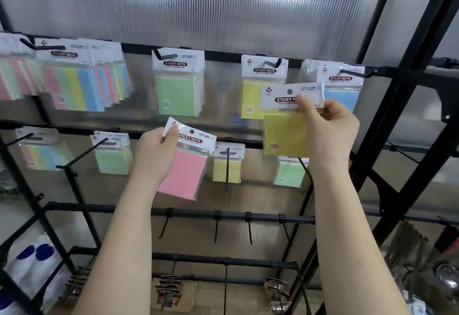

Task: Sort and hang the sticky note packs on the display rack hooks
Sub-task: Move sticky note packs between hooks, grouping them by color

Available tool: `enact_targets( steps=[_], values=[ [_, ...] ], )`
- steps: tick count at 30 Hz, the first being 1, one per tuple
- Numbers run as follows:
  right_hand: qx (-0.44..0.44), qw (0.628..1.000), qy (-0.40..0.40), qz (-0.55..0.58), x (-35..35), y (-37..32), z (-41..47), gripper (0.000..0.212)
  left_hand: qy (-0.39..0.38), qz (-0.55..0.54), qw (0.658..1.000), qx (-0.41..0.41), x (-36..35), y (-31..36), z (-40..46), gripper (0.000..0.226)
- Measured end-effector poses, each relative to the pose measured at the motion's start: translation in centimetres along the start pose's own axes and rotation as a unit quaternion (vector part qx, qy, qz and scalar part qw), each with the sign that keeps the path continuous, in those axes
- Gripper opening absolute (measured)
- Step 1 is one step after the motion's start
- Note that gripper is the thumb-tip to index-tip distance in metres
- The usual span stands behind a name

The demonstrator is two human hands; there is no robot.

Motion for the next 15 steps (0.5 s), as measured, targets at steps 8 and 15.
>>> enact_targets(
  steps=[8,15],
  values=[
    [0.031,0.999,0.008,0.03,-3.0,-2.1,2.0,0.028,0.032,-0.001,0.998,-0.058,1.8,1.0,2.7,0.043],
    [0.025,0.998,0.037,0.053,-3.7,-1.6,2.8,0.034,0.054,-0.014,0.996,-0.074,2.6,1.1,3.9,0.042]
  ],
)
Point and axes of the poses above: each hand's wrist, its own z-axis towards the middle knuckle, its own x-axis out of the back of the hand, y = z × x, the point moved 4 cm from there along z, towards the middle knuckle, and after that the axes turned 7 degrees about -y, right-handed, at the moved point
